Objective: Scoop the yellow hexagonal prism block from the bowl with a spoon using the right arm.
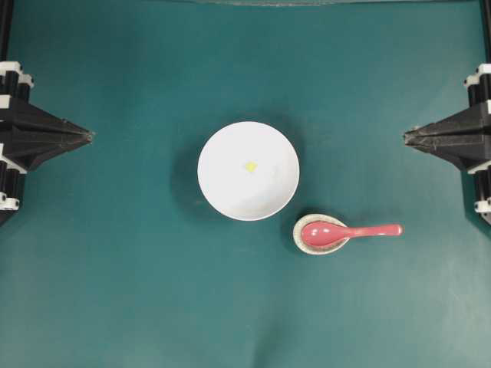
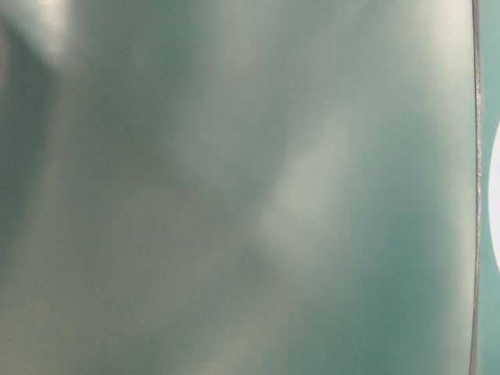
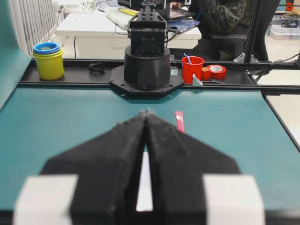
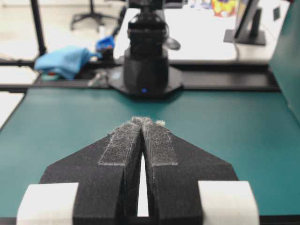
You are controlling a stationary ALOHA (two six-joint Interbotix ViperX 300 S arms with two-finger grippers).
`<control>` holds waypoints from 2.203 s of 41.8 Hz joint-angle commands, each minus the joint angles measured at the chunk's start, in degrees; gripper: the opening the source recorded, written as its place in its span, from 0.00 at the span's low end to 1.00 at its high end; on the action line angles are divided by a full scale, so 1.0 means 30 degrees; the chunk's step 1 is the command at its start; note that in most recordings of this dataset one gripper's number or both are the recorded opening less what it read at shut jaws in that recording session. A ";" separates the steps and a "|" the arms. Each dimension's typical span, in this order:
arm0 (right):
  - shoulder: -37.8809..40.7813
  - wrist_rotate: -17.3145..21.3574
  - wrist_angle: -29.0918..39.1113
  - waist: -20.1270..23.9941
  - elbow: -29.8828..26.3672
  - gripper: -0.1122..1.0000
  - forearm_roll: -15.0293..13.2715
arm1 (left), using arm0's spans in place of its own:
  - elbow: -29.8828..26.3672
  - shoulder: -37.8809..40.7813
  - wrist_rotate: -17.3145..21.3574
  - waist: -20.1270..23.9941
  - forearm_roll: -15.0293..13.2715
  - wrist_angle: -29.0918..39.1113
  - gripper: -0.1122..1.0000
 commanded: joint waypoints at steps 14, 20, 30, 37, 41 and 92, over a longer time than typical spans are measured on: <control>0.0322 0.0176 0.0996 -0.0059 -0.0498 0.10 0.0322 | -0.0557 0.0146 0.0059 0.1113 0.0176 0.0938 0.10; 0.0615 0.0176 0.1025 -0.0088 -0.0410 0.13 0.0322 | -0.0586 0.0146 0.0059 0.1084 0.0176 0.1641 0.10; 0.1758 0.0205 0.0264 -0.0088 -0.0146 0.55 0.0381 | -0.0703 0.0146 0.0059 0.1113 0.0176 0.2227 0.10; 0.3574 0.0205 -0.1289 0.0117 0.0264 0.60 0.0762 | -0.0703 0.0146 0.0059 0.1113 0.0176 0.2314 0.10; 0.4951 0.0234 -0.2578 0.0498 0.0527 0.60 0.0996 | -0.0703 0.0146 0.0059 0.1113 0.0176 0.2373 0.10; 1.8457 0.1729 -1.5146 0.8203 0.3311 0.60 0.7588 | -0.0703 0.0146 0.0029 0.1113 0.0176 0.2783 0.10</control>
